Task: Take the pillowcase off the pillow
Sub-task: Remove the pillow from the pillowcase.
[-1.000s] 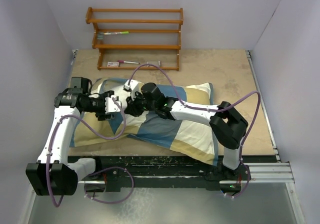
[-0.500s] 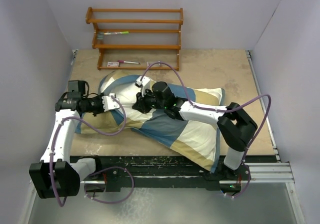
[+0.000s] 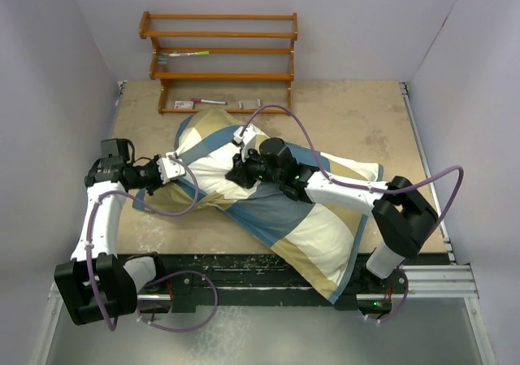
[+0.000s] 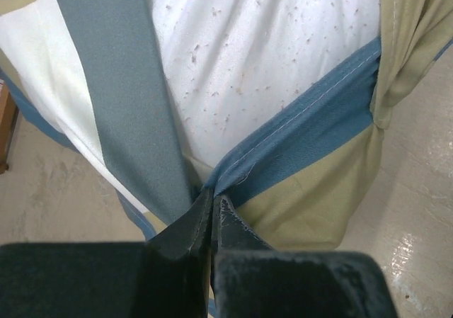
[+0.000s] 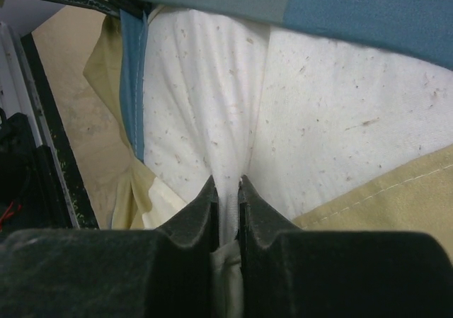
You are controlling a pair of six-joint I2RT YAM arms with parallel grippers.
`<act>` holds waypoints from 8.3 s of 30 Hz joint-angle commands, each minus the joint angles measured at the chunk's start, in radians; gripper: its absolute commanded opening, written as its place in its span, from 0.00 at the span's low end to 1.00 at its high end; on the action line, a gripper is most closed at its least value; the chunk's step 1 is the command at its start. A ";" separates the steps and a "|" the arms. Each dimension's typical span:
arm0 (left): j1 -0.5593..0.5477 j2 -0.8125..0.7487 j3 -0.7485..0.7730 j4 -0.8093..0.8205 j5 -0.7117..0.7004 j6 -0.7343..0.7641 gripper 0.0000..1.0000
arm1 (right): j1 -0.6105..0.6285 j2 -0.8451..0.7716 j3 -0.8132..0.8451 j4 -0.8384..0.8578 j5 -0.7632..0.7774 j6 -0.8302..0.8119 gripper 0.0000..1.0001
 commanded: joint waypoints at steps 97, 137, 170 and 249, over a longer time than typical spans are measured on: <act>0.197 -0.127 0.384 0.284 0.571 -0.918 0.84 | -0.219 -0.170 0.086 0.422 0.045 0.460 0.00; 0.175 -0.052 0.087 0.341 0.130 -0.643 0.00 | -0.302 -0.257 0.209 0.239 -0.027 0.414 0.00; 0.226 0.070 0.789 0.204 0.696 -1.229 0.86 | -0.246 -0.425 0.078 0.107 -0.191 0.164 0.00; 0.105 -0.046 -0.014 -0.070 -0.049 -0.450 0.00 | -0.269 -0.178 -0.029 0.620 0.615 0.644 0.00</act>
